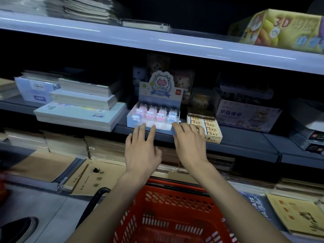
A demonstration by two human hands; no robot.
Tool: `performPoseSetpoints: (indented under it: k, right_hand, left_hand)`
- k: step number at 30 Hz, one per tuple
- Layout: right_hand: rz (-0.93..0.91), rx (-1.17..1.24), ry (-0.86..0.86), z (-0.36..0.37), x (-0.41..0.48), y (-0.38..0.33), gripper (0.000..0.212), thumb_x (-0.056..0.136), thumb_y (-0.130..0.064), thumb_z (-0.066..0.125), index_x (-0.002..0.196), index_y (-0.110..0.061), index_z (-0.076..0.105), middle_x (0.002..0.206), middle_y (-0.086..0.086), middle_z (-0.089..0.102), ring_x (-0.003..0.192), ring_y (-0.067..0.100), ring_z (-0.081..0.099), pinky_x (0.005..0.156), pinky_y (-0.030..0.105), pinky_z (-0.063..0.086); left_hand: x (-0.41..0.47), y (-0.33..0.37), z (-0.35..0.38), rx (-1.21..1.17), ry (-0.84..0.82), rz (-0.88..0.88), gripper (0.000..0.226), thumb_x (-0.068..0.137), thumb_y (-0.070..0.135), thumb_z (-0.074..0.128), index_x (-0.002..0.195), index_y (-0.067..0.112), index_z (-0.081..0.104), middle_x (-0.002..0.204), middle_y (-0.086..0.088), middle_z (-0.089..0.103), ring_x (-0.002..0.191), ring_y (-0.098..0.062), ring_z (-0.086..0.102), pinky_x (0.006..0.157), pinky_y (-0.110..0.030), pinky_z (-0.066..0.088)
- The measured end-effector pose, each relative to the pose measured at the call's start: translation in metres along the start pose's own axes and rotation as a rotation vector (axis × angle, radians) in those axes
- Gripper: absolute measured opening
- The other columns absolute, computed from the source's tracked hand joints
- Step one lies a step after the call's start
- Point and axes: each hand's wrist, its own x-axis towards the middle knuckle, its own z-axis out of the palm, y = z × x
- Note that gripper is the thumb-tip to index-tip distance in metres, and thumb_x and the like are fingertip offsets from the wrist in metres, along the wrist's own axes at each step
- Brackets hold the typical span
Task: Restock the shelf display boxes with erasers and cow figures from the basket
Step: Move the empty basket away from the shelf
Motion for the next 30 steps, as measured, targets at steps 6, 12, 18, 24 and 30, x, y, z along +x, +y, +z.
performPoseSetpoints:
  k: [6,12,18,24,30]
  right_hand:
    - [0.014,0.029,-0.030,-0.002,0.001,-0.002,0.050,0.082,-0.005,0.070,0.129,-0.019,0.062,0.111,0.004,0.070,0.105,0.031,0.061,0.103,0.045,0.040]
    - [-0.020,0.068,-0.044,-0.008,-0.007,0.006,0.061,0.085,-0.008,0.069,0.142,-0.021,0.052,0.129,0.005,0.062,0.123,0.031,0.053,0.112,0.049,0.035]
    - [0.104,0.133,0.039,-0.022,-0.033,0.034,0.055,0.090,-0.017,0.066,0.144,-0.021,0.051,0.144,0.014,0.050,0.134,0.033,0.044,0.112,0.049,0.036]
    - [0.304,0.204,-0.044,-0.022,-0.059,0.070,0.059,0.093,-0.014,0.063,0.149,-0.015,0.044,0.157,0.020,0.034,0.143,0.039,0.039,0.114,0.051,0.040]
    - [0.310,0.329,-0.149,-0.022,-0.064,0.081,0.063,0.097,-0.013,0.059,0.155,-0.018,0.036,0.165,0.009,0.024,0.139,0.032,0.048,0.106,0.041,0.049]
  left_hand:
    - [0.000,-0.001,0.000,-0.032,-0.034,-0.002,0.077,0.091,0.040,0.054,0.162,0.026,0.025,0.170,-0.010,0.018,0.158,-0.023,0.012,0.125,-0.046,0.019]
    - [-0.001,0.001,-0.003,-0.023,-0.048,0.014,0.076,0.092,0.040,0.054,0.161,0.024,0.027,0.169,-0.013,0.020,0.158,-0.028,0.013,0.124,-0.046,0.020]
    - [-0.010,0.026,-0.003,-0.093,0.008,0.183,0.069,0.092,0.038,0.054,0.157,0.023,0.037,0.162,-0.013,0.037,0.151,-0.030,0.031,0.122,-0.044,0.027]
    - [-0.018,0.061,0.007,-0.123,-0.053,0.396,0.078,0.096,0.039,0.050,0.164,0.029,0.014,0.169,-0.003,0.021,0.155,-0.021,0.020,0.126,-0.039,0.020]
    - [-0.015,0.079,0.018,-0.103,-0.115,0.358,0.085,0.096,0.045,0.050,0.165,0.023,0.005,0.173,0.000,0.008,0.158,-0.019,0.008,0.126,-0.039,0.017]
